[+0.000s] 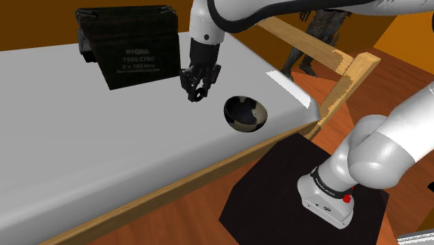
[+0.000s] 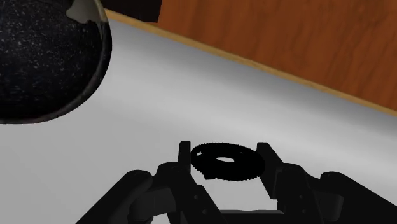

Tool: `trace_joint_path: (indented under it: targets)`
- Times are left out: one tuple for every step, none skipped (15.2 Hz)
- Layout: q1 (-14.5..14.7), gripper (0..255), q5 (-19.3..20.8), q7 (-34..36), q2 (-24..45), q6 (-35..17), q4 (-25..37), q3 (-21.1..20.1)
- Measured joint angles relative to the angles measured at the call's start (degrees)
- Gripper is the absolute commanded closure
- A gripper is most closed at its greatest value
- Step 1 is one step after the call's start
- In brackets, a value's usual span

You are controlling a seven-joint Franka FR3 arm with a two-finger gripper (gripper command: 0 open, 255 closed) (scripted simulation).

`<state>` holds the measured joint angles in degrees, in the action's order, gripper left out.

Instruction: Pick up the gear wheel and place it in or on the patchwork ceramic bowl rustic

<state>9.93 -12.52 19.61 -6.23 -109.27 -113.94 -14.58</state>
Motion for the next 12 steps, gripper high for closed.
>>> trace_joint_path:
  targets:
    - [-0.42, 255, -0.55, -1.4, -2.17, -0.33, -2.69, 0.67]
    - [-0.86, 255, -0.99, -2.85, -4.27, -0.29, -5.02, 1.45]
    - [-1.21, 255, -1.27, -4.03, -5.96, -0.29, -6.89, 2.12]
    - [-1.53, 255, -1.43, -5.08, -7.4, -0.08, -8.34, 2.76]
    - [-1.91, 255, -1.52, -6.25, -8.86, 0.19, -9.74, 3.5]
    - [-2.33, 255, -1.58, -7.54, -10.69, 0.81, -11.23, 4.4]
    - [-2.72, 255, -1.49, -8.65, -11.66, 0.88, -12.34, 5.12]
    - [-3.04, 255, -1.49, -9.7, -13.47, 1.27, -14.01, 5.87]
    - [-3.54, 255, -1.3, -11.09, -14.8, 1.6, -15.29, 6.87]
    - [-3.97, 255, -1.13, -12.38, -16.48, 1.89, -16.93, 7.8]
    - [-4.31, 255, -0.97, -13.39, -18.32, 2.25, -18.62, 8.56]
    - [-4.78, 255, -0.62, -14.59, -19.86, 2.88, -19.77, 9.53]
